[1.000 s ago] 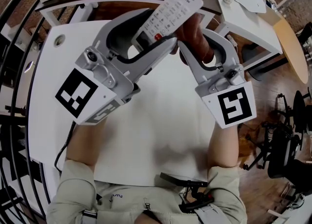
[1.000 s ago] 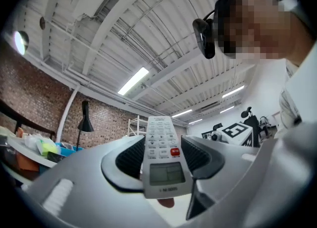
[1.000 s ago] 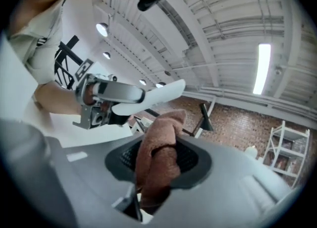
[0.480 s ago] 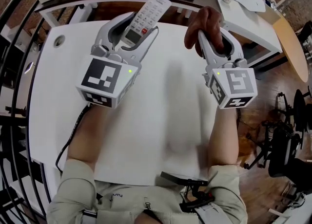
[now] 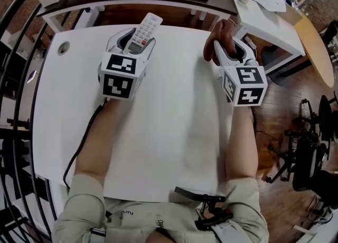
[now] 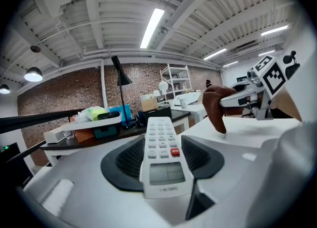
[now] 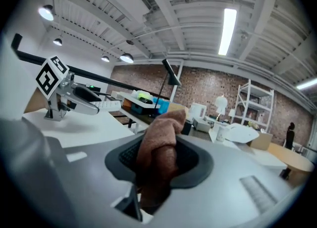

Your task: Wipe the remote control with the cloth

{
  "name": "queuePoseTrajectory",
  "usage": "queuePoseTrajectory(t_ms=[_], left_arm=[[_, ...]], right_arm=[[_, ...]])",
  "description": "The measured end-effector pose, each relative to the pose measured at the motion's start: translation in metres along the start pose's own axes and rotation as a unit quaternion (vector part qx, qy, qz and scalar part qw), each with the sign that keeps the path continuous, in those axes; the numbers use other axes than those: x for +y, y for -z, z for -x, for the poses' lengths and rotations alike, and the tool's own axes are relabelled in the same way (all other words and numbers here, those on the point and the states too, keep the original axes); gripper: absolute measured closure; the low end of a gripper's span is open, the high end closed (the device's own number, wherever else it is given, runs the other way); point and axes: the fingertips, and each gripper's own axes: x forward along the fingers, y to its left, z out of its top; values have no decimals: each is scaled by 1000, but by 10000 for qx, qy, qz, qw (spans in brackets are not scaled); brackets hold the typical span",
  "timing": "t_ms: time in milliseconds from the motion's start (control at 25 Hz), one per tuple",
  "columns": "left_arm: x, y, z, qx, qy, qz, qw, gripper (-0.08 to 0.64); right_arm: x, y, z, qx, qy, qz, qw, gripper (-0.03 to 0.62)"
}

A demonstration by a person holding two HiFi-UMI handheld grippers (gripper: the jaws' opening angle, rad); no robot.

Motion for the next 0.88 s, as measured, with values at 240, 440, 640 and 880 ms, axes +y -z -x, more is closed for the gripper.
queuePoseTrajectory(t_ms=[240,440,640,880], left_arm=[[2,30,-12,622,48,113,9980,316],[4,41,-15,866,53,210,9960,314],[1,52,-18,1052,134,294,9939,314],[0,71,-21,1666,312,426,9846,313]], right_arm=[[2,30,-10,632,-111,-22,9979,465],[6,53,-15,1158,-238,10,9930,465],[12,63,-15,1350,-421,46,9899,460],[18,75,-17,1665,-557,69,9844,457]])
